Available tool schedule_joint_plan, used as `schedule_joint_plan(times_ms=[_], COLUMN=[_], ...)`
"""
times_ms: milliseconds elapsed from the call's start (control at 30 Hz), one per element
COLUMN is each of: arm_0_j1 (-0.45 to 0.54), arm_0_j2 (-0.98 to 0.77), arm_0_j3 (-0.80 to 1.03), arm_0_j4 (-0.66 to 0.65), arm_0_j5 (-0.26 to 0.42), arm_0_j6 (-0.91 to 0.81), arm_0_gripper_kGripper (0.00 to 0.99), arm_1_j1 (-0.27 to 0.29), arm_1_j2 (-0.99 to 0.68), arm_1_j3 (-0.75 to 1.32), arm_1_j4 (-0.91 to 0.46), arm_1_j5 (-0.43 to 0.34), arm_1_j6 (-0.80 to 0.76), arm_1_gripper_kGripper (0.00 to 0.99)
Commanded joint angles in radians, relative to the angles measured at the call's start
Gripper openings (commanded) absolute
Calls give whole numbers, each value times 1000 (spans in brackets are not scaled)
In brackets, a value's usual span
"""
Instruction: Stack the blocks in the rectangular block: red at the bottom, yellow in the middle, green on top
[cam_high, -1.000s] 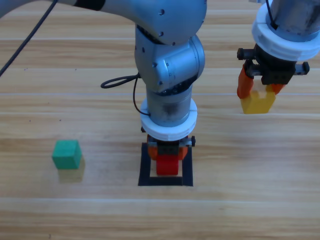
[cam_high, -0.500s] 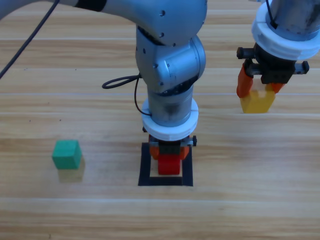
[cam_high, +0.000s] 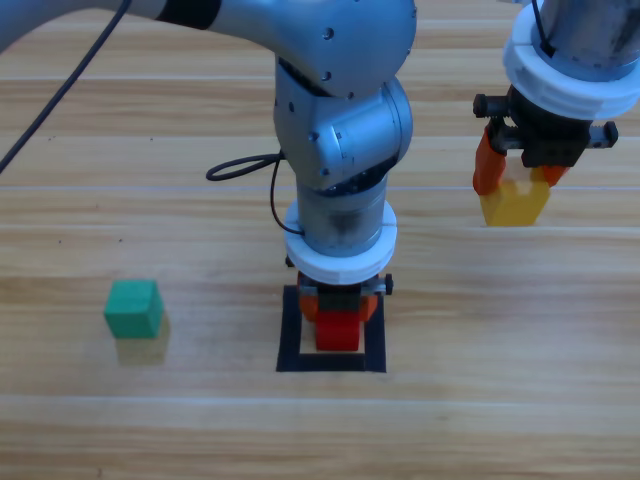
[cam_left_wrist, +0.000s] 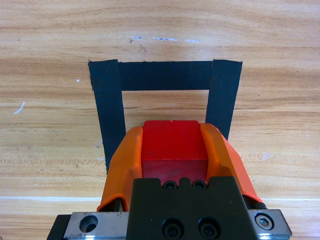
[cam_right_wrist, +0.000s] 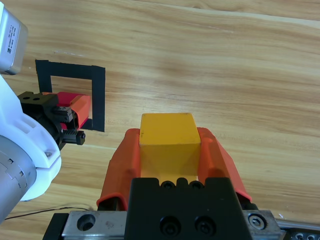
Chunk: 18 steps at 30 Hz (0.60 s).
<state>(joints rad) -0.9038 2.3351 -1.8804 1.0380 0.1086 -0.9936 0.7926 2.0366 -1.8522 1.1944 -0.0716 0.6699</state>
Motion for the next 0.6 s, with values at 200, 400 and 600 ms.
schedule_joint_plan(times_ms=[200, 400, 600], arm_0_j1=[-18, -20, -18], arm_0_j2=[35, 21, -28], arm_0_j3=[7, 10, -71], arm_0_j4=[-4, -3, 60], arm_0_j5=[16, 16, 42], arm_0_j6=[-4, -7, 15], arm_0_gripper_kGripper=[990, 990, 990], arm_1_j1=[17, 17, 17], arm_1_j2=[42, 36, 7], arm_1_j3=[-9, -7, -1], arm_1_j4=[2, 2, 2], arm_1_j5=[-10, -7, -5], arm_1_j6=[-10, -9, -7], arm_1_gripper_kGripper=[5, 5, 5])
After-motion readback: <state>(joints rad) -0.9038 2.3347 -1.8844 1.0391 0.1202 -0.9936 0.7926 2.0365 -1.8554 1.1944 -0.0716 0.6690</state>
